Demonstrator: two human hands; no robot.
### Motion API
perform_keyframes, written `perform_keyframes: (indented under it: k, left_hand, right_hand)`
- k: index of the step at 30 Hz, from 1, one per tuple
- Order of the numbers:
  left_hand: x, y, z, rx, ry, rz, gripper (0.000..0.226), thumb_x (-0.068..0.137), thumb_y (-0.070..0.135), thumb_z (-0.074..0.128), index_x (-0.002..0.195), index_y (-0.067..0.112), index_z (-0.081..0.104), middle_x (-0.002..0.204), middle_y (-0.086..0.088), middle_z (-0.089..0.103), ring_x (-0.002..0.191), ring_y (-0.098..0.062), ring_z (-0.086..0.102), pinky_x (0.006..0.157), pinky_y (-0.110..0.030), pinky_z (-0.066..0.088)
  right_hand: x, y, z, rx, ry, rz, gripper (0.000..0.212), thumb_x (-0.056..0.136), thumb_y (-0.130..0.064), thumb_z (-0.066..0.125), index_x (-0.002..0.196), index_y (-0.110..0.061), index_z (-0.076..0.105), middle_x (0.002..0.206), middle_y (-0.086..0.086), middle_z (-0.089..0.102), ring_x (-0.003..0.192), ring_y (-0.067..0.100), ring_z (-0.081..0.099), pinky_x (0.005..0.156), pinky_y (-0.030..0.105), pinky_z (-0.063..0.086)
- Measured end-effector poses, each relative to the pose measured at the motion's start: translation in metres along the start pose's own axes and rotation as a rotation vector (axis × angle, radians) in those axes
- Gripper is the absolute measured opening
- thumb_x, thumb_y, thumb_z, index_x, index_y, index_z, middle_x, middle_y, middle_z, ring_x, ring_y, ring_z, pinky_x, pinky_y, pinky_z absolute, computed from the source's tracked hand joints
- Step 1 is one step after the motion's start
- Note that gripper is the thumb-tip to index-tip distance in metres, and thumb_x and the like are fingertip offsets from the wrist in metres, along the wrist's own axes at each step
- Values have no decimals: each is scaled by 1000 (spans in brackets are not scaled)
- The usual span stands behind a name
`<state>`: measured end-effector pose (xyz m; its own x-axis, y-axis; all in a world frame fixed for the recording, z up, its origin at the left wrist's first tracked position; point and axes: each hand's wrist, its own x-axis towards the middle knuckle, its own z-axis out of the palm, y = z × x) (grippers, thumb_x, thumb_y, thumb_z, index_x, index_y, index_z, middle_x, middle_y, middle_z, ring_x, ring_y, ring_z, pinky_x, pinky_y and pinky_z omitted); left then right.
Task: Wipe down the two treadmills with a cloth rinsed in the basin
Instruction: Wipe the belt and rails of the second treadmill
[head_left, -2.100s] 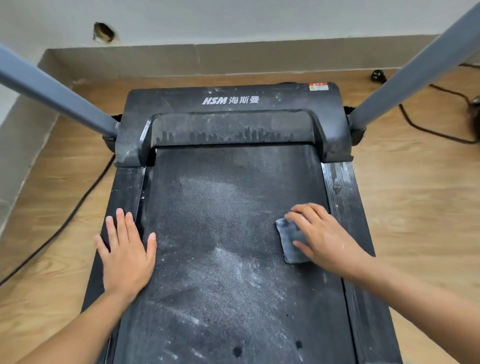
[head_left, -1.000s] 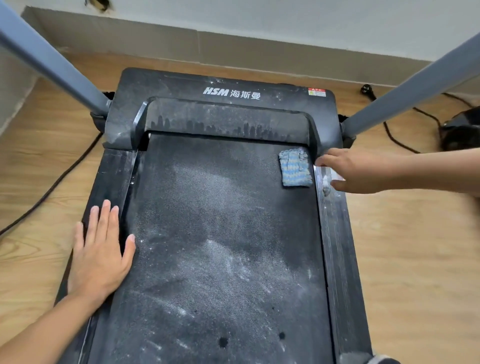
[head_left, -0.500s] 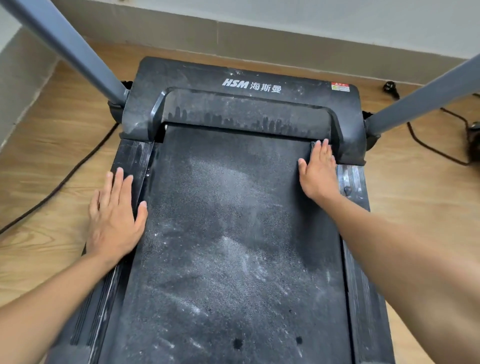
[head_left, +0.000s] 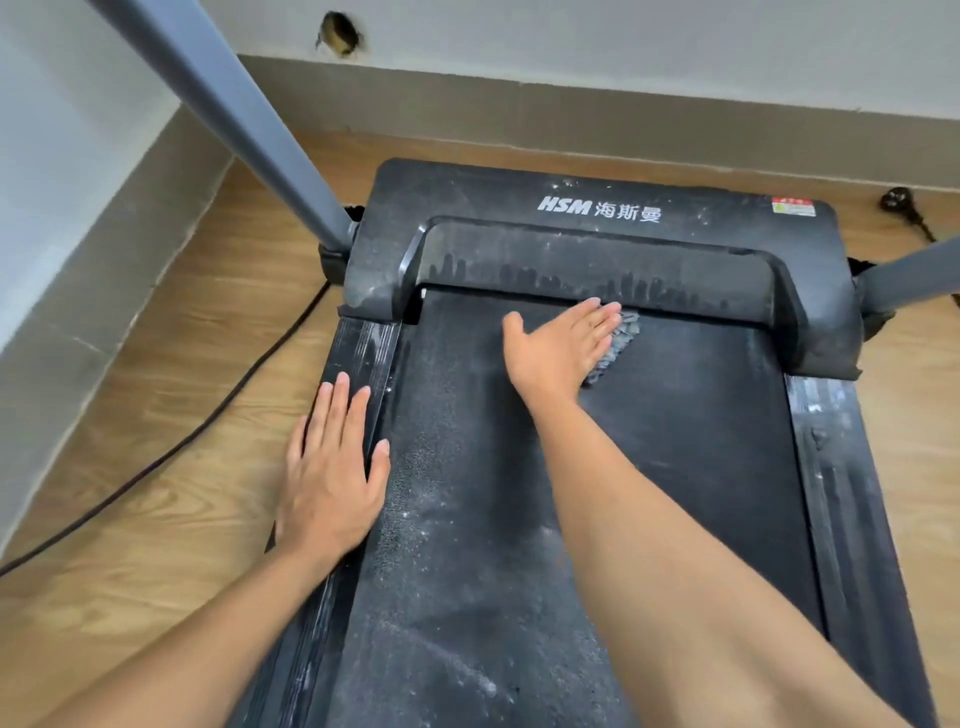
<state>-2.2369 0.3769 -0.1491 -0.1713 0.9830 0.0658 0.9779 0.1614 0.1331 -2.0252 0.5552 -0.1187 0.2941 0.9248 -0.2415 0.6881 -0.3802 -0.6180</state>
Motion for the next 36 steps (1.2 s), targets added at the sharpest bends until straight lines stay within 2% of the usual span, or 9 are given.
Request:
perform_keyframes:
  k: [3, 6, 11, 17, 21, 23, 26, 29, 36]
  left_hand:
    - [3, -4, 1, 11, 18, 5, 67, 106, 46, 28, 166, 15, 27, 178, -2, 8, 164, -16, 4, 129, -50, 23]
    - [2, -5, 2, 13, 23, 17, 66, 107, 43, 28, 165, 13, 29, 177, -3, 9, 164, -17, 5, 128, -51, 24]
    - [2, -10, 3, -30, 39, 13, 65, 105, 43, 30, 163, 14, 33, 177, -1, 11, 164, -15, 7, 128, -49, 23]
    - [3, -6, 5, -82, 33, 3, 64, 104, 42, 29, 162, 14, 35, 177, 1, 12, 163, -14, 8, 129, -48, 20]
    - [3, -4, 2, -100, 31, 3, 63, 104, 41, 30, 161, 15, 36, 177, 2, 13, 163, -14, 8, 130, -48, 19]
    - [3, -4, 1, -104, 19, 9, 64, 104, 41, 31, 162, 16, 35, 177, 3, 12, 163, -14, 7, 130, -48, 19]
    - [2, -4, 0, -110, 5, -2, 65, 105, 43, 31, 164, 18, 31, 177, 6, 8, 163, -11, 2, 131, -47, 15]
    - [3, -3, -1, -119, -11, 9, 65, 105, 44, 29, 165, 20, 29, 177, 7, 6, 163, -9, -1, 132, -47, 14]
    - [5, -19, -3, -183, 2, 7, 68, 100, 45, 36, 163, 21, 36, 175, 9, 16, 162, -9, 10, 130, -44, 21]
  right_hand:
    - [-37, -43, 47, -58, -168, -245, 105, 99, -56, 48, 162, 5, -10, 168, 27, -24, 157, 37, -25, 128, 46, -15]
    - [-57, -47, 73, -243, -291, -540, 98, 103, -63, 35, 163, 1, -9, 170, 22, -20, 158, 32, -23, 128, 44, -15]
    - [-23, -4, 27, -520, -325, -803, 97, 102, -76, 20, 166, -9, -7, 174, 10, -13, 160, 22, -17, 131, 42, -5]
    - [22, 111, -72, -559, -104, -614, 101, 96, -84, 20, 168, -15, 1, 176, 6, -5, 162, 21, -8, 132, 44, 0]
    - [41, 176, -132, -488, 29, -254, 107, 93, -86, 15, 167, -9, 3, 175, 13, -2, 162, 26, -3, 132, 48, 2]
    - [40, 180, -136, -422, 73, -128, 107, 95, -83, 20, 166, -5, 3, 175, 16, -2, 162, 27, -3, 131, 47, 2]
    - [26, 136, -101, -285, 78, -14, 114, 92, -82, 31, 164, 3, 4, 173, 24, -1, 162, 33, -4, 129, 48, -1]
    - [-8, 84, -41, -284, 27, -160, 107, 98, -75, 37, 165, 1, 1, 173, 21, -5, 162, 31, -8, 129, 46, -4]
    - [-81, -44, 76, -352, -314, -640, 87, 107, -59, 27, 165, -1, -3, 173, 18, -11, 161, 27, -16, 130, 43, -8]
